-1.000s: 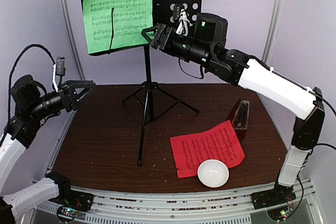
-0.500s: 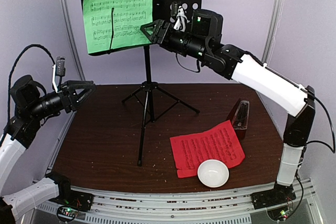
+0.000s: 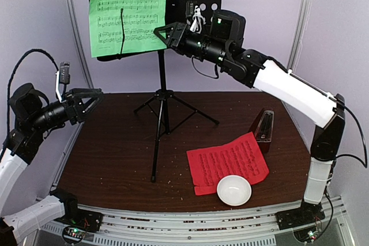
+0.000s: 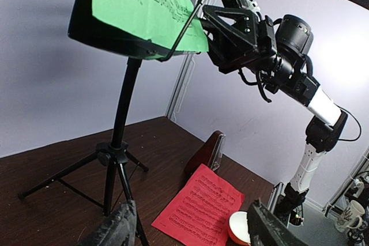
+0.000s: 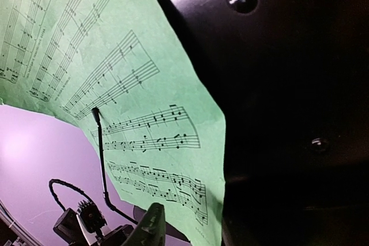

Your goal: Pack up the instrument practice props

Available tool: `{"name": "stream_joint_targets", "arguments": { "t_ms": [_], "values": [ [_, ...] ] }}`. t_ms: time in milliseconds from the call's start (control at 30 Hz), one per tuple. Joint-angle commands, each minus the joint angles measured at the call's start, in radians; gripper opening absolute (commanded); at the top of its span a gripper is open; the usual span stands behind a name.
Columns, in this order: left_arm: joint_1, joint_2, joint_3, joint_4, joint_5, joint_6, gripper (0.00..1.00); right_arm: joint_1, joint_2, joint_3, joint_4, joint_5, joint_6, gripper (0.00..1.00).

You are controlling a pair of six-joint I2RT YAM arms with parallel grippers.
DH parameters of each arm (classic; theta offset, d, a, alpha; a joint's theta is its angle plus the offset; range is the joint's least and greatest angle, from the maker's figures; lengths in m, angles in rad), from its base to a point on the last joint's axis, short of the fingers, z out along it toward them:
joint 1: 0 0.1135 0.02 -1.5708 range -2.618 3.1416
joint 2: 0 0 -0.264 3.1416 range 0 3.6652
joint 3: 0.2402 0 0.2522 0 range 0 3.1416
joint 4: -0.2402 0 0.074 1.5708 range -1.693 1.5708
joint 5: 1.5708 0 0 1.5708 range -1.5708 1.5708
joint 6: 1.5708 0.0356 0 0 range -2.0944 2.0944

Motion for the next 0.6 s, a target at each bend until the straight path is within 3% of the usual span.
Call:
{"name": "stream_joint_targets", "arguments": {
  "t_ms": [0, 267, 433, 567],
  "values": [
    [0.006, -0.006, 0.001, 0.011, 0.014, 0.012, 0.68, -0.006, -0.01, -0.027, 0.079, -0.029, 0.017, 0.27],
    [0.005, -0.006, 0.075, 0.014, 0.066, 0.027, 0.64, -0.004, -0.014, -0.049, 0.156, -0.095, 0.017, 0.0],
    [0.006, 0.006, 0.172, -0.039, 0.049, 0.048, 0.58, 0.007, -0.053, -0.168, 0.302, -0.149, -0.008, 0.0],
    [0.005, 0.036, 0.252, -0.056, 0.041, 0.046, 0.54, 0.029, -0.068, -0.189, 0.317, -0.141, -0.072, 0.0]
  ]
}}
